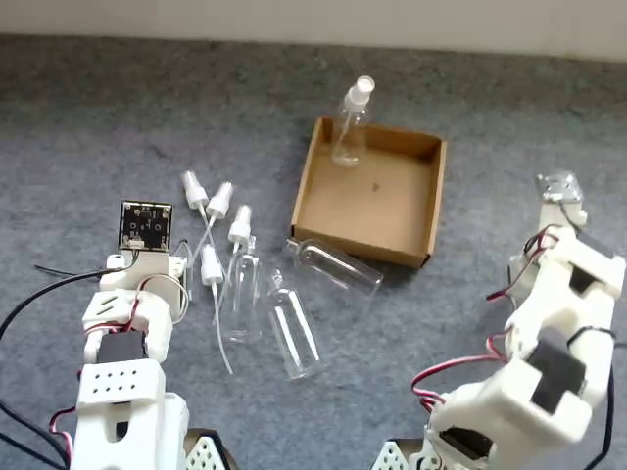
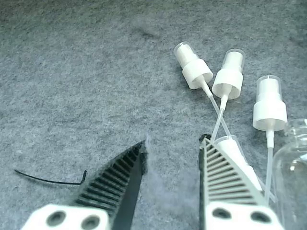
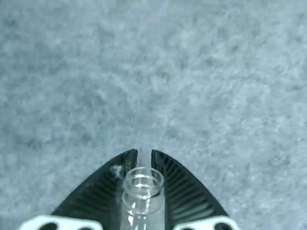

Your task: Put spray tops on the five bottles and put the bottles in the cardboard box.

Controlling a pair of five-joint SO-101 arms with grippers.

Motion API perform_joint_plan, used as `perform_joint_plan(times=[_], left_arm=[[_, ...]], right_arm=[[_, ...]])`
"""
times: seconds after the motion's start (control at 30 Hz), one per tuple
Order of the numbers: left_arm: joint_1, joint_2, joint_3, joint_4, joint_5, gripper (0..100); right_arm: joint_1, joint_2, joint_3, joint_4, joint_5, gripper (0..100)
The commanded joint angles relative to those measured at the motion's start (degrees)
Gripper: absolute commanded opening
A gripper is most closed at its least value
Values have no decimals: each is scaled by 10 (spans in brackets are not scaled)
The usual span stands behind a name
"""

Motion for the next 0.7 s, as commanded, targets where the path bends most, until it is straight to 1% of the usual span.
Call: perform_joint_plan(times=[0.0, 0.13, 0.23, 0.33, 0.4, 0.53, 0.63, 0.67], left_arm=[[3, -11, -1, -11, -4, 164], [3, -11, -1, -11, -4, 164], [4, -11, -1, -11, -4, 164], [5, -11, -1, -11, -4, 164], [5, -11, -1, -11, -4, 164], [5, -11, -1, -11, -4, 164], [5, -11, -1, -11, -4, 164], [5, -11, -1, -11, -4, 164]], right_arm=[[-2, 61, -155, 47, -40, 5], [-5, 108, -272, 134, -47, 28], [-7, 113, -319, 186, -47, 118], [-9, 112, -324, 214, -47, 198], [-15, 112, -322, 231, -47, 233], [-22, 110, -322, 247, -47, 249], [-20, 110, -326, 294, -40, 249], [-18, 110, -327, 307, -25, 249]])
